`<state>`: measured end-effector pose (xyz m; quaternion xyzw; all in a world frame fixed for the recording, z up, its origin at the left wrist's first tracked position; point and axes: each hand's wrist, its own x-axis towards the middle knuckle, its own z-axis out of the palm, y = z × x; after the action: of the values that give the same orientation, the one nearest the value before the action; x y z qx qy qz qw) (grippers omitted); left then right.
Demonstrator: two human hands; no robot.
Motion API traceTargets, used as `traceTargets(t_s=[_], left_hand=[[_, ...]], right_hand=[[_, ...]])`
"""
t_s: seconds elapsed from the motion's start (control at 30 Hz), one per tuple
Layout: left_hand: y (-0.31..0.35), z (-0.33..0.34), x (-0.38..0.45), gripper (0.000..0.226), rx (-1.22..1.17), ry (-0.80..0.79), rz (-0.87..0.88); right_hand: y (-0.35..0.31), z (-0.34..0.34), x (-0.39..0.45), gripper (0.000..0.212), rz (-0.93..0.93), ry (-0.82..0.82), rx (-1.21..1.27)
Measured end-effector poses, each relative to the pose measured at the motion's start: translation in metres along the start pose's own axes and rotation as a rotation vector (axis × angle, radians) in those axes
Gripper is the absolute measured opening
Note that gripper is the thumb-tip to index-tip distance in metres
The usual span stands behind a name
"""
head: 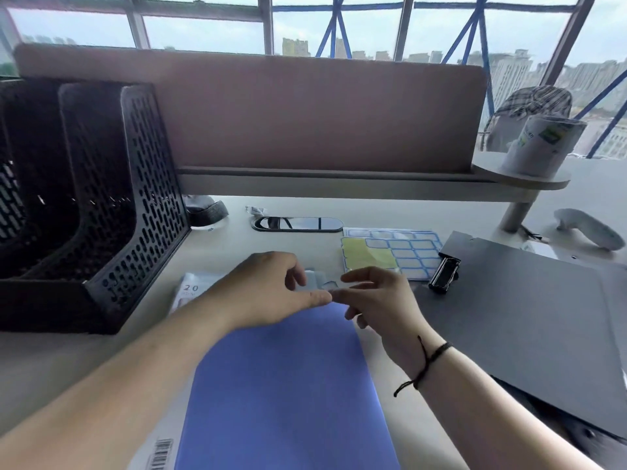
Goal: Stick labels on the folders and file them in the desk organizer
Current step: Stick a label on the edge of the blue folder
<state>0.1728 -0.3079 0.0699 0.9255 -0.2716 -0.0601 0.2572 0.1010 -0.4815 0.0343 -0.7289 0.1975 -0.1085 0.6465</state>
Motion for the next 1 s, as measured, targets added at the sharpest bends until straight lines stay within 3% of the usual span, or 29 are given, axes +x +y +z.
traceTargets(t_s=[0.23, 0.4, 0.6, 0.7, 1.0], left_hand=[[0.007, 0.014, 0.017, 0.004, -0.185, 0.009, -0.03], [0.005, 0.022, 0.023, 0.012, -0.314, 0.073, -0.125], [0.006, 0.03, 0.023, 0.004, -0.371, 0.047, -0.128], [0.005, 0.034, 0.023, 0.017, -0.392, 0.037, -0.124], [-0.003, 0.044, 0.025, 0.006, -0.18, 0.088, -0.098]], right_hand=[[0.006, -0.003, 0.003, 0.027, 0.002, 0.008, 0.067], [0.008, -0.002, 0.006, 0.027, -0.014, 0.017, 0.028], [0.011, -0.005, 0.01, 0.024, -0.038, 0.044, -0.069], [0.011, -0.008, 0.011, 0.024, -0.043, 0.047, -0.091], [0.025, -0.007, 0.019, 0.031, -0.093, 0.04, -0.413]])
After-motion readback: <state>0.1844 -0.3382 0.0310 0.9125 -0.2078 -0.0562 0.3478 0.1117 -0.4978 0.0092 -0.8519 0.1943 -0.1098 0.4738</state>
